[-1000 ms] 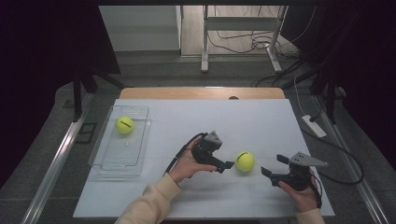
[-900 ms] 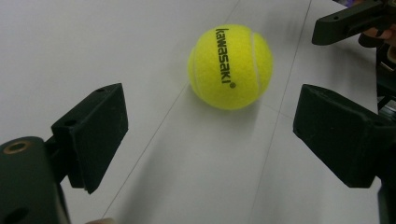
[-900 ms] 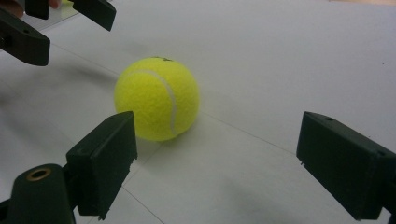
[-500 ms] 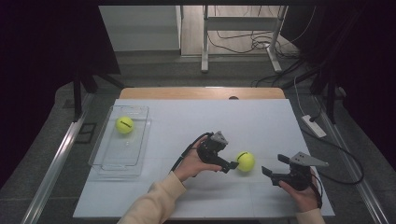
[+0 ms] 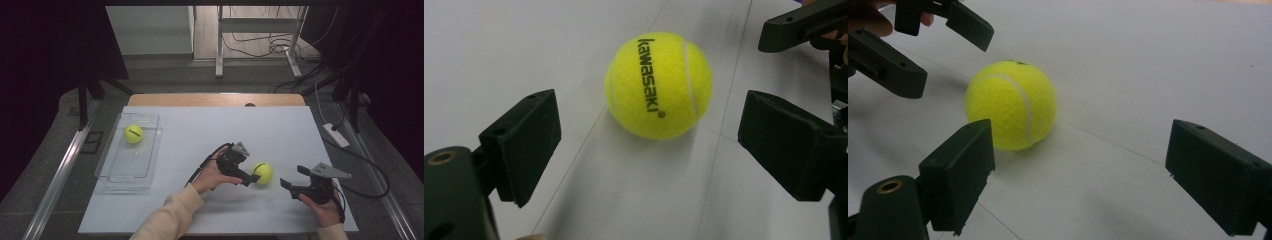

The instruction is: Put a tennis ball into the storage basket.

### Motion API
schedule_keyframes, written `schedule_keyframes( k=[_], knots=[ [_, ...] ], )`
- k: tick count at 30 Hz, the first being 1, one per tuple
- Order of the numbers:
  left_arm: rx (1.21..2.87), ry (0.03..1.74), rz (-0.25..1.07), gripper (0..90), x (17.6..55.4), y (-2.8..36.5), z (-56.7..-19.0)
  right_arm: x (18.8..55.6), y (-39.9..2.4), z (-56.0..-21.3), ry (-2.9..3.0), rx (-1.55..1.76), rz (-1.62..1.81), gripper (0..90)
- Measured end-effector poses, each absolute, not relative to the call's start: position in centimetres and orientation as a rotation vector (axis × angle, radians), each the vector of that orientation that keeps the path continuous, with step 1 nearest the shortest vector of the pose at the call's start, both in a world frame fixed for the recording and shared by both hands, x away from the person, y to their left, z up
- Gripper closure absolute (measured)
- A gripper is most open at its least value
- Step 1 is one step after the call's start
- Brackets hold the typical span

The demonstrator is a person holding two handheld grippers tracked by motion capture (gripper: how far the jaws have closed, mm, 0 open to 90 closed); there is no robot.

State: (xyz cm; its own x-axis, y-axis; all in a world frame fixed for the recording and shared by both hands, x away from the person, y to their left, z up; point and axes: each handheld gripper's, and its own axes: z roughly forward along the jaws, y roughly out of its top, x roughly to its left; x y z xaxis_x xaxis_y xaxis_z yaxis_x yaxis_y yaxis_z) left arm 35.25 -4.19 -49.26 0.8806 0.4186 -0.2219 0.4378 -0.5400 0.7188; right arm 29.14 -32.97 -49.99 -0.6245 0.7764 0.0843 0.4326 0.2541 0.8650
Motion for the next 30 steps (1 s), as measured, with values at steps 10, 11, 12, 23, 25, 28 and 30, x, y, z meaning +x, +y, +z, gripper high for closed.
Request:
schedule_keyframes(
  k=[10,11,12,23,25,28,30],
  knots=[
    [2.213,0.609,-0.042,11.3,35.4,-5.0,-49.7,29.1,-33.0,-50.0,2.170,1.109,1.322,12.3],
    [2.214,0.609,-0.043,11.3,35.4,-5.0,-49.7,29.1,-33.0,-50.0,2.170,1.109,1.322,12.3],
    [2.216,0.609,-0.043,11.3,35.4,-5.0,-49.7,29.1,-33.0,-50.0,2.171,1.108,1.322,12.3],
    [2.245,0.588,-0.038,11.3,35.4,-5.7,-49.8,29.1,-33.0,-50.0,2.172,1.109,1.320,12.3],
    [2.250,0.585,-0.039,11.3,35.5,-5.9,-49.8,29.1,-33.0,-50.0,2.171,1.109,1.321,12.3],
    [2.253,0.583,-0.039,11.3,35.7,-6.1,-49.9,29.1,-33.0,-50.0,2.172,1.109,1.323,12.3],
    [2.264,0.575,-0.034,11.4,35.8,-6.4,-49.9,29.1,-33.0,-50.0,2.172,1.108,1.323,12.3]
  ],
)
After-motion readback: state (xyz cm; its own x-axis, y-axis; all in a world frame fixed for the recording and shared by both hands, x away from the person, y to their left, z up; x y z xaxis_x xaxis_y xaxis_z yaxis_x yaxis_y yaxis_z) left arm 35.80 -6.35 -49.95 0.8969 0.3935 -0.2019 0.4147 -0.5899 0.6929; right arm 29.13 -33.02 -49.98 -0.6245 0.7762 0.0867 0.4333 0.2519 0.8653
